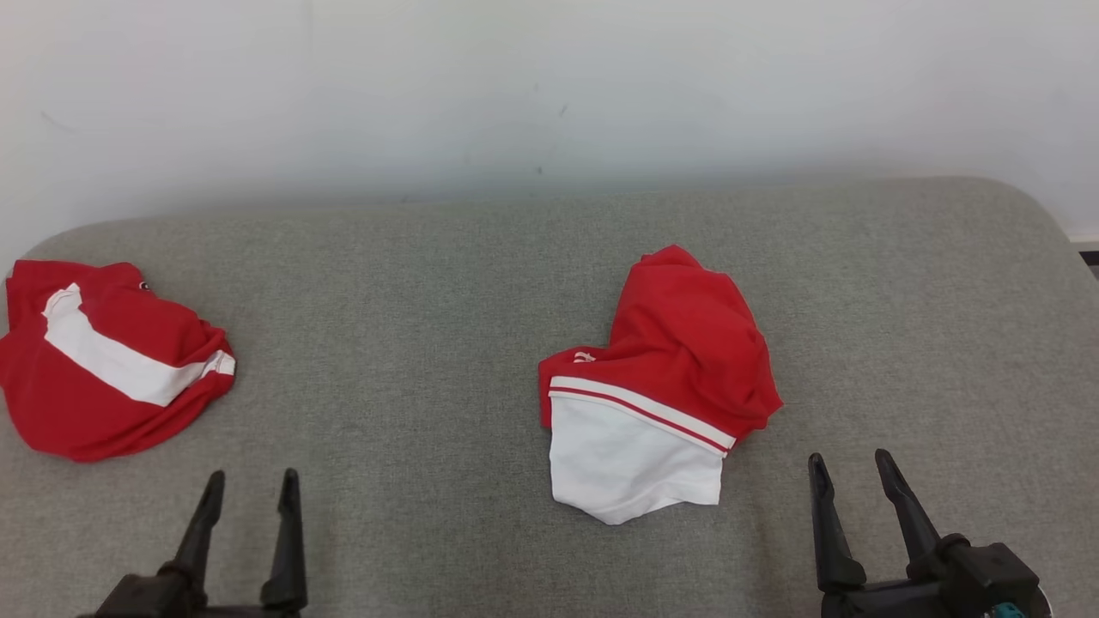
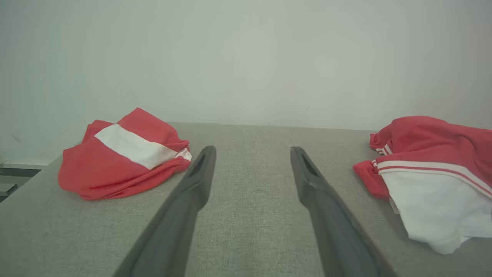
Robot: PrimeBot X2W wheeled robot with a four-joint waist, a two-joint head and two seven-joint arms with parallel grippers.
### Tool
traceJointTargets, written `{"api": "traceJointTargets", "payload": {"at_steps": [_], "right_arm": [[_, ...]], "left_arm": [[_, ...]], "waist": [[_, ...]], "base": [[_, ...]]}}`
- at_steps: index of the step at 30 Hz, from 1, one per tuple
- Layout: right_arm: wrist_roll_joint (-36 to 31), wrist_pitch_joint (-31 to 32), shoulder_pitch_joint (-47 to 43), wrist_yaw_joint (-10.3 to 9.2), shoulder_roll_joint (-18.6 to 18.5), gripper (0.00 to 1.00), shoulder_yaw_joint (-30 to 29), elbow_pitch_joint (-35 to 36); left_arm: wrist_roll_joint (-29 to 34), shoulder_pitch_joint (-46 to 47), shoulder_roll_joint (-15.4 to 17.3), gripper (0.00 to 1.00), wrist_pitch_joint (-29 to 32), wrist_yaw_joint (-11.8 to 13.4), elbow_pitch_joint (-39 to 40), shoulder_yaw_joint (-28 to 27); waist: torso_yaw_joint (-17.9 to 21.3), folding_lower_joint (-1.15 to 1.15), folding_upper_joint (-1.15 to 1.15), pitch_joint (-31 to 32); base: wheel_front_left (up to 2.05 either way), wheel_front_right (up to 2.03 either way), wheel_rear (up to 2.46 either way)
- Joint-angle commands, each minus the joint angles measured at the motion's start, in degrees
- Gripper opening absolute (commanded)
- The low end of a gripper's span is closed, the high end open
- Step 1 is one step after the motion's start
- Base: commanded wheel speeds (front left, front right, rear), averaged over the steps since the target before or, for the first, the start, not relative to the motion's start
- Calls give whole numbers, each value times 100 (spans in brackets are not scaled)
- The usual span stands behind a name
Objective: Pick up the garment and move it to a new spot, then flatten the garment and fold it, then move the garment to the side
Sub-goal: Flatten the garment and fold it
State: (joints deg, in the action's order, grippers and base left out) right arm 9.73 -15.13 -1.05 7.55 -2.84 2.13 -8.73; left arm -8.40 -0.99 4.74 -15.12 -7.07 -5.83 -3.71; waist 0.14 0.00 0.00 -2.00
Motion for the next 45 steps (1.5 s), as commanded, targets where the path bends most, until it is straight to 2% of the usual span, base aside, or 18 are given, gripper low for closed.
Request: {"api": "traceJointTargets", "payload": {"at_steps": [1,7,21,32,33,34,35,41,45], "right_arm": [[4,-5,77,-12,-8,100,37,-11],[44,-5,180,-12,-8,100,126,10],[259,-5,448,-12,-7,100,158,74],[335,-4,544,-12,-7,100,145,114],[338,-4,546,-12,-7,100,141,109],[341,-4,547,-12,-7,100,136,104],[343,-4,549,-12,-7,100,129,101],[354,-4,485,-12,-7,100,55,115],[373,-4,431,-12,-7,100,50,84]], "left_arm": [[76,181,-17,100,-5,-18,-50,121],[64,633,3,100,-5,-32,-344,582],[-517,1656,346,100,-4,-33,-1733,2305],[-1156,2160,382,100,62,-34,-2847,3027],[-1234,2206,375,96,58,-34,-2901,3096],[-1286,2253,385,27,53,-34,-2947,3160],[-1351,2293,403,0,54,-34,-2984,3192],[-1474,2412,522,0,-3,-29,-2912,3032],[-1473,2358,660,0,-11,61,-2499,2746]], "waist": [[59,0,0,-41],[279,0,0,-169],[1133,0,0,-719],[1404,0,0,-920],[1409,0,0,-923],[1412,0,0,-924],[1412,0,0,-925],[1270,0,0,-863],[1083,0,0,-759]], "base": [[0,0,0],[0,0,0],[0,0,0],[0,0,0],[0,0,0],[0,0,0],[0,0,0],[0,0,0],[0,0,0]]}}
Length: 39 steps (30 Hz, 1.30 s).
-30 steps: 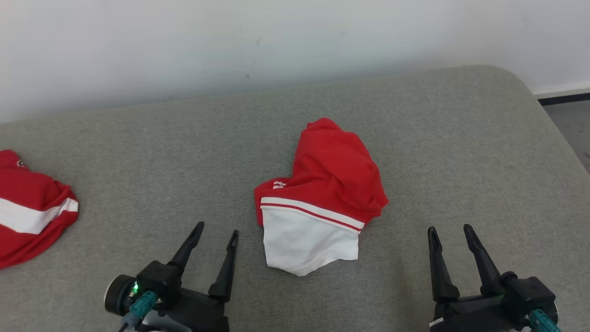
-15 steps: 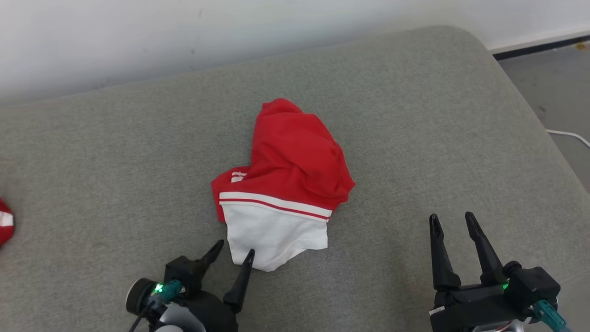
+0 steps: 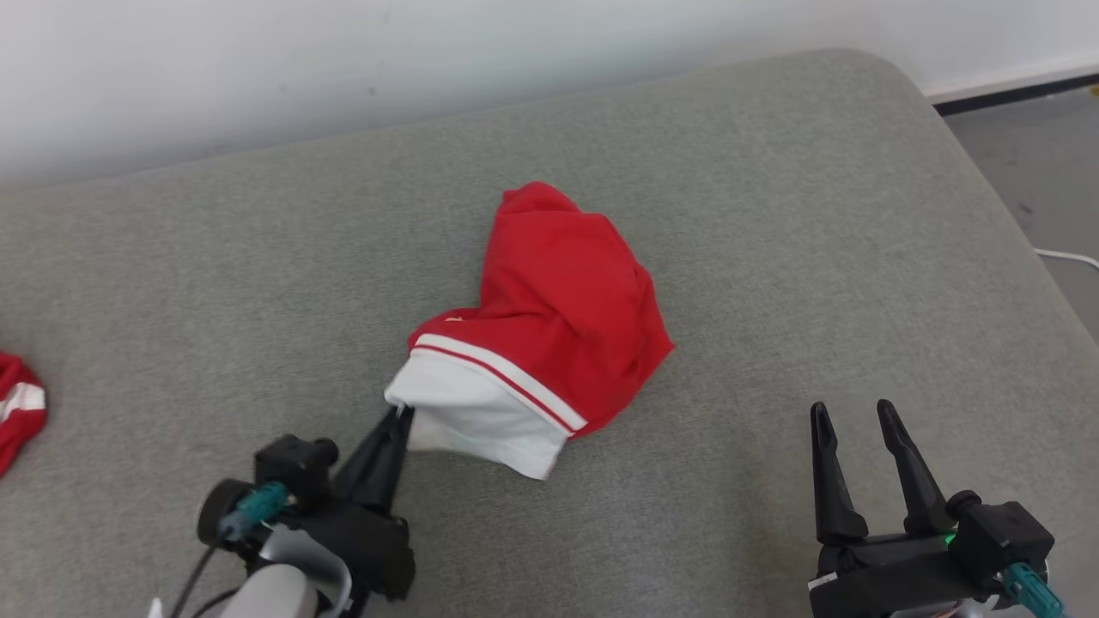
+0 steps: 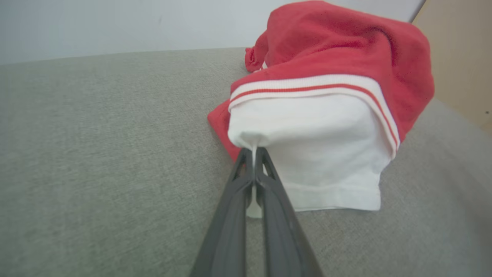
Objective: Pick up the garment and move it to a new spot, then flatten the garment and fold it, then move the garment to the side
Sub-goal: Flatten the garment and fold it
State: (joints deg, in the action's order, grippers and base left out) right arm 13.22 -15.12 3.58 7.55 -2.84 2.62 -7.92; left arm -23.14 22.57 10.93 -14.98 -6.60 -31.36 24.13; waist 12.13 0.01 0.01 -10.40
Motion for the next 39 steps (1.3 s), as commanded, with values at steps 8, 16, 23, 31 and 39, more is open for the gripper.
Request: {"api": "traceJointTargets", "payload": {"at_steps": [8,16,23,31,39], "right_arm": [[45,-6,-112,-12,-8,100,9,-48],[8,-5,-203,-12,-8,100,-35,-79],[-41,-5,-168,-12,-8,100,-1,-127],[-80,-5,-132,-12,-8,100,44,-194],[-118,-5,-221,-12,-8,100,19,-269]], "left_arm": [[13,-403,433,0,-17,307,1075,-568],[-159,-1165,857,0,145,777,2178,-1059],[-422,-2128,991,0,310,1170,2725,-1441],[-694,-2834,757,0,270,1321,2553,-1480],[-530,-2573,682,100,51,1351,2683,-1601]], "waist": [[-556,-1,-1,251],[-1120,-1,-1,359],[-1425,-1,-1,348],[-1425,-1,-1,371],[-1366,-1,-1,596]], "base": [[0,0,0],[0,0,0],[0,0,0],[0,0,0],[0,0,0]]}}
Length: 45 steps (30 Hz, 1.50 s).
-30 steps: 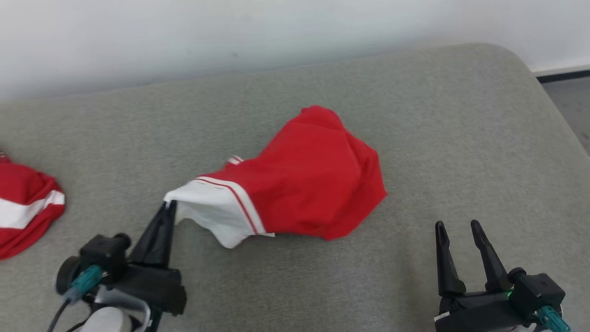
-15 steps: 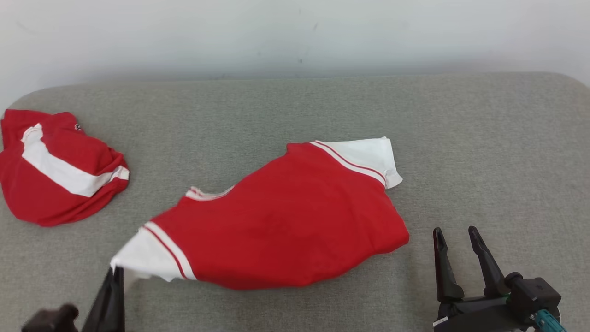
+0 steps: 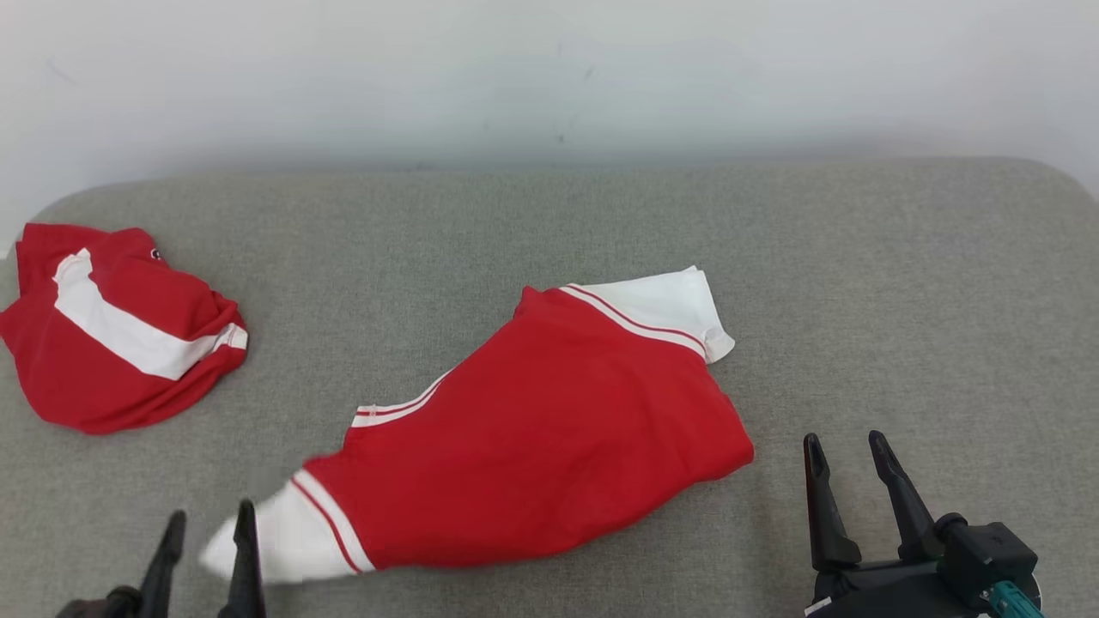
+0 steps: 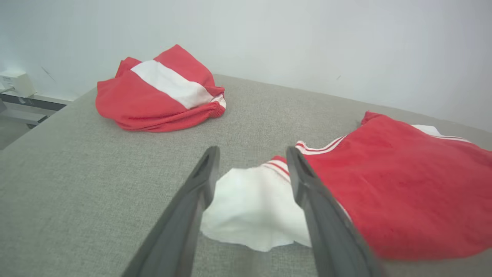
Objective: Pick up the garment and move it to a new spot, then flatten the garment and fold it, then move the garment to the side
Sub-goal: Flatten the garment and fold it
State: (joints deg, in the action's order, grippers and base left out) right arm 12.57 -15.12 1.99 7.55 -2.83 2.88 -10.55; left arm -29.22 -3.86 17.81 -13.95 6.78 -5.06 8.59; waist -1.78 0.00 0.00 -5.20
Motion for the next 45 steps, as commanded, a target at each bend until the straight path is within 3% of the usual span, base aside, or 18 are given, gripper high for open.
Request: {"api": "traceJointTargets", "payload": {"at_steps": [1,10,20,24,27,31,41,45], "right_arm": [[-57,-5,-70,-12,-10,100,-8,-3],[-88,-5,-196,-12,-9,100,-10,-17],[-130,-5,-282,-12,-10,100,-16,12],[-116,-5,-184,-12,-10,100,7,27],[-110,-4,-123,-12,-10,100,11,34],[-66,-5,-14,-12,-10,100,23,42],[213,-4,291,-12,-8,100,30,93],[361,-5,400,-12,-8,100,43,107]], "left_arm": [[121,96,-24,100,-85,14,97,-87],[817,-8,-444,100,-122,-233,632,-702],[1410,-278,-931,100,-121,-831,599,-1224],[1556,9,-942,100,-122,-1061,435,-1242],[1565,452,-824,100,-122,-1236,259,-1150],[1547,1364,-414,100,-80,-1387,-44,-805],[762,3861,835,100,848,-1417,-354,523],[369,4617,1120,100,1181,-1418,-620,1089]], "waist": [[34,0,0,105],[90,0,0,361],[96,0,0,445],[157,0,0,366],[257,0,0,255],[495,0,0,45],[1404,0,0,-637],[1739,0,0,-894]], "base": [[0,0,0],[0,0,0],[0,0,0],[0,0,0],[0,0,0],[0,0,0],[0,0,0],[0,0,0]]}}
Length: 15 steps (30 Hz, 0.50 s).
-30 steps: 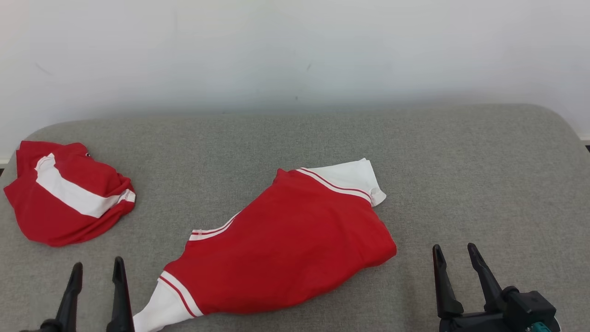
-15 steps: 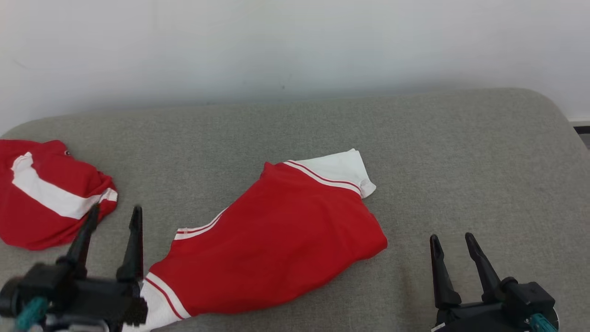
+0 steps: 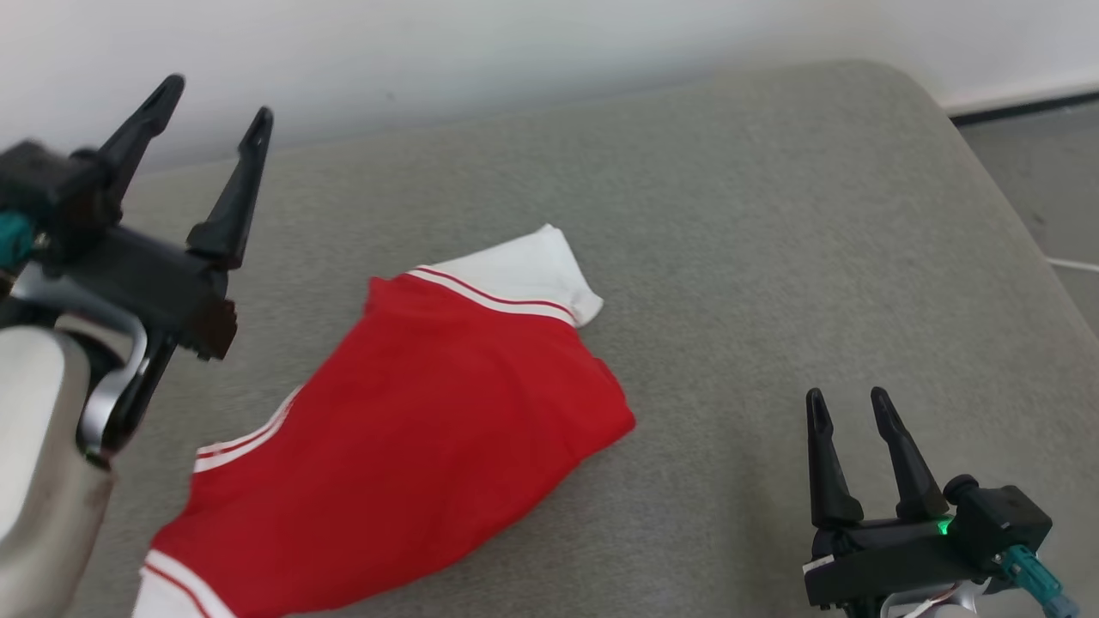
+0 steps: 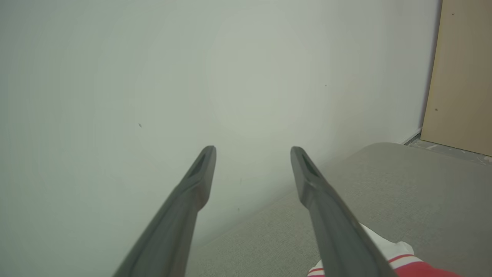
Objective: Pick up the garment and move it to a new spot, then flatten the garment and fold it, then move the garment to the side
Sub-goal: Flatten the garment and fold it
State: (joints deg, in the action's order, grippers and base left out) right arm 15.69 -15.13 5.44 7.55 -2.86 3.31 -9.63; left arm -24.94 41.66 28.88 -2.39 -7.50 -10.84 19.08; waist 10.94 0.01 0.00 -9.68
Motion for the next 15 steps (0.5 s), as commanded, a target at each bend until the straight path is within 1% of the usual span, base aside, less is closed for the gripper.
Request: {"api": "traceJointTargets", "payload": {"at_steps": [1,4,7,8,9,15], "right_arm": [[73,-3,84,-12,-4,100,6,10],[164,-4,160,-13,-2,100,10,3],[267,-3,209,-13,-2,100,29,-15],[299,-4,229,-13,-1,100,53,-12],[299,-4,229,-13,-1,100,53,-12],[444,-3,318,-13,-4,100,122,-19]], "left_arm": [[-186,228,78,100,137,10,-135,196],[-535,687,185,100,411,10,-395,663],[-723,1061,315,100,663,9,-685,1229],[-808,1154,339,100,739,9,-792,1400],[-808,1154,339,100,739,9,-792,1400],[-1254,1561,519,100,1150,9,-1424,2372]], "waist": [[542,-1,0,-504],[724,-1,0,-661],[869,-1,0,-784],[916,-1,0,-825],[916,-1,0,-825],[1125,-1,0,-1021]], "base": [[0,0,0],[0,0,0],[0,0,0],[0,0,0],[0,0,0],[0,0,0]]}}
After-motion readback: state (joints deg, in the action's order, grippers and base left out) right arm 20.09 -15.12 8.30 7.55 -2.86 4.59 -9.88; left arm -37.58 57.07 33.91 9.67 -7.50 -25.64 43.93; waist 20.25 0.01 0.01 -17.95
